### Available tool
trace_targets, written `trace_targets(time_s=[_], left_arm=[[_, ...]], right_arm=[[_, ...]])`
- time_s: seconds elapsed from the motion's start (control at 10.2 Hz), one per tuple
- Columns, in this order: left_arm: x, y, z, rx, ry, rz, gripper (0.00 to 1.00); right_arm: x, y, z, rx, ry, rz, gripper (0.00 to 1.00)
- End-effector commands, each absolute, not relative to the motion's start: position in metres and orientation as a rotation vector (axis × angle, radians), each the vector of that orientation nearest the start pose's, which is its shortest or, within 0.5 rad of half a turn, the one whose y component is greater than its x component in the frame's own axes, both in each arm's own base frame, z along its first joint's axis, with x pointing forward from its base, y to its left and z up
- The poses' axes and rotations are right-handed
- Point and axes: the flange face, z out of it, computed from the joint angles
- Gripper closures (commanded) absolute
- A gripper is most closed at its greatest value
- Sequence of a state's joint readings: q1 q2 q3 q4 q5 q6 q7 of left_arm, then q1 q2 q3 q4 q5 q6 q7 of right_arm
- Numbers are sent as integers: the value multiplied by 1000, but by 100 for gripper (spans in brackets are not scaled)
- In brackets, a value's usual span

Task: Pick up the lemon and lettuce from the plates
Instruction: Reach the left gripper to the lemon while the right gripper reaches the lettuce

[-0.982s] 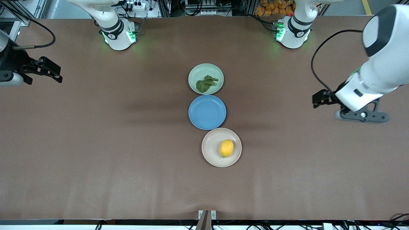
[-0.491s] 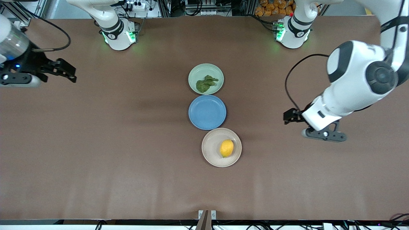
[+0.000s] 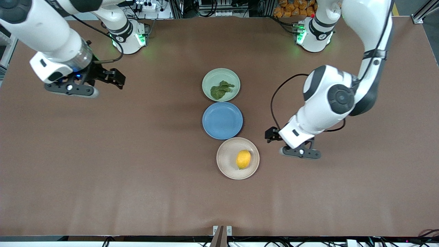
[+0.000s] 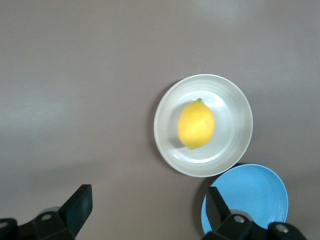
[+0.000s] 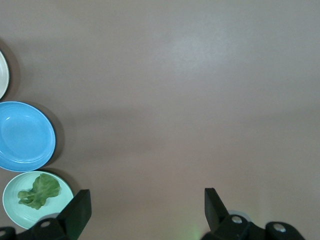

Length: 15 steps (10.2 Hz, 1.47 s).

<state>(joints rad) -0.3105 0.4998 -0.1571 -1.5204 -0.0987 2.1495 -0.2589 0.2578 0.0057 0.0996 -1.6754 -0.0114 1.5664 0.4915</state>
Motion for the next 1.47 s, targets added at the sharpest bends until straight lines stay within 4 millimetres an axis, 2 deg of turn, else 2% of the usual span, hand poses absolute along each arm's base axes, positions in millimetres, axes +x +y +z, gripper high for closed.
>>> trace_targets(time_s=[0.0,0.2,0.29,0.39,0.59,0.79,0.98,1.18,1.37], left_arm=[[637,-334,346,-3355,225,-109,0],[631,-355,304,-3353,258,-83,0],[628,-366,278,-3352,274,-77,0],[624,-373,263,-3351,284,-78,0],[623,-376,258,-3358,263,-74,0],[626,-377,240,-3369,244,-111,0],[629,-377,231,-3384,198,-160,0],[630,-378,222,-3389,180,-178,0],[636,-380,222,-3408,124,-230,0]], right_arm=[[491,238,548,-3197,281,158,0],[466,288,512,-3207,320,154,0],[444,320,491,-3204,368,131,0],[426,343,481,-3211,382,134,0],[396,381,469,-3214,420,145,0],[374,417,449,-3219,416,137,0],[353,454,425,-3198,463,110,0],[350,470,405,-3168,513,89,0],[352,480,387,-3140,562,76,0]])
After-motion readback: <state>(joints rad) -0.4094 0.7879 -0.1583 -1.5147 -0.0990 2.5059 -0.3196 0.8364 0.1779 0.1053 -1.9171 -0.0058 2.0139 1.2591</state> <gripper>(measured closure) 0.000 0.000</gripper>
